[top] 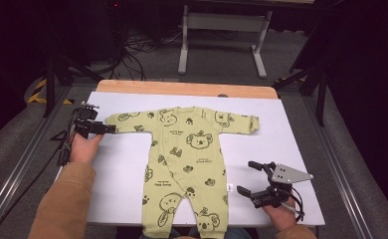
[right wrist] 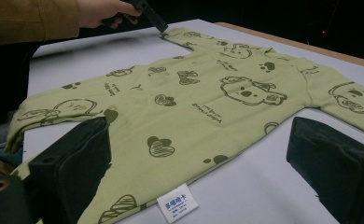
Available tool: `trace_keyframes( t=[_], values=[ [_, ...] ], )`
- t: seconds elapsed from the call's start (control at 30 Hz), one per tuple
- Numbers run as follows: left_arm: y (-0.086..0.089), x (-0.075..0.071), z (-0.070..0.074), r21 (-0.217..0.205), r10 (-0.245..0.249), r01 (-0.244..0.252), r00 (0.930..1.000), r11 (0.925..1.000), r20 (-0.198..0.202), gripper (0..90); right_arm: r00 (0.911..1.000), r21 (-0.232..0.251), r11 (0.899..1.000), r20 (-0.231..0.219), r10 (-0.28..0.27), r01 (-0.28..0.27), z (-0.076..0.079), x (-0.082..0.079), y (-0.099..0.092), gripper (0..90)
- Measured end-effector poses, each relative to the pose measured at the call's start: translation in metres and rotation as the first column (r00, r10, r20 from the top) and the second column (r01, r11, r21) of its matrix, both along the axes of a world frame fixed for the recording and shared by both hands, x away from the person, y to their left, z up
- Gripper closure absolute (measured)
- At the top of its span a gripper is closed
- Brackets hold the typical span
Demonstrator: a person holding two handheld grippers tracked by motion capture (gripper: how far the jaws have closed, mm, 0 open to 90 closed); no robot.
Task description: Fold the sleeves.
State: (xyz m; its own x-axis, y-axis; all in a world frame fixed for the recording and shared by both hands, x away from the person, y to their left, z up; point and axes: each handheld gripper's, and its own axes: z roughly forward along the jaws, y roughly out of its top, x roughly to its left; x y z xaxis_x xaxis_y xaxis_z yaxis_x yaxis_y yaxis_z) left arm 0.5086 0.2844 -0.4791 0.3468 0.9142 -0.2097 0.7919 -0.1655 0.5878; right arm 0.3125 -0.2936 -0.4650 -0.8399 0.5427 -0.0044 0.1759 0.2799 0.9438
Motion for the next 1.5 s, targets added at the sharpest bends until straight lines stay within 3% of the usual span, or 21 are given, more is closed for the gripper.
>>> trace_keyframes(
  t=[0.13, 0.37, 0.6, 0.8, 1.0, 1.33, 1.5],
  values=[
    [-0.002, 0.003, -0.004, 0.0, -0.011, 0.011, 0.9995, 0.9999, -0.029, 42.9, 1.0, -0.007, 1.0, 0.006, 0.0, 0.0, 0.0, -0.001, 0.001, 7.4],
    [-0.006, 0.002, -0.003, 0.002, -0.02, 0.02, 0.9991, 0.9998, -0.038, 58.0, 1.0, 0.006, 1.0, 0.001, 0.008, -0.008, 0.0, -0.001, 0.0, 7.3],
    [-0.008, -0.003, 0.006, -0.002, -0.019, 0.019, 0.9998, 0.9998, 0.002, 80.6, 1.0, 0.012, 1.0, -0.002, 0.005, -0.005, 0.0, 0.0, -0.001, 7.4],
    [-0.01, -0.007, 0.012, 0.017, -0.029, 0.029, 0.9987, 0.9995, 0.043, 83.6, 1.0, 0.011, 1.0, -0.002, 0.006, -0.006, 0.0, 0.0, 0.0, 7.4],
    [-0.015, -0.014, 0.028, 0.036, -0.047, 0.043, 0.9921, 0.9984, 0.116, 84.1, 1.0, 0.01, 1.0, -0.002, 0.005, -0.005, 0.0, 0.0, 0.0, 7.4],
    [-0.04, -0.022, 0.055, 0.094, -0.125, 0.107, 0.9675, 0.9898, 0.22, 84.1, 1.0, 0.011, 1.0, 0.0, -0.003, 0.003, 0.0, 0.0, -0.001, 7.4],
    [-0.048, -0.025, 0.065, 0.093, -0.143, 0.122, 0.9565, 0.9881, 0.254, 84.1, 1.0, 0.01, 1.0, -0.001, -0.003, 0.003, 0.0, 0.0, -0.001, 7.4]
  ],
)
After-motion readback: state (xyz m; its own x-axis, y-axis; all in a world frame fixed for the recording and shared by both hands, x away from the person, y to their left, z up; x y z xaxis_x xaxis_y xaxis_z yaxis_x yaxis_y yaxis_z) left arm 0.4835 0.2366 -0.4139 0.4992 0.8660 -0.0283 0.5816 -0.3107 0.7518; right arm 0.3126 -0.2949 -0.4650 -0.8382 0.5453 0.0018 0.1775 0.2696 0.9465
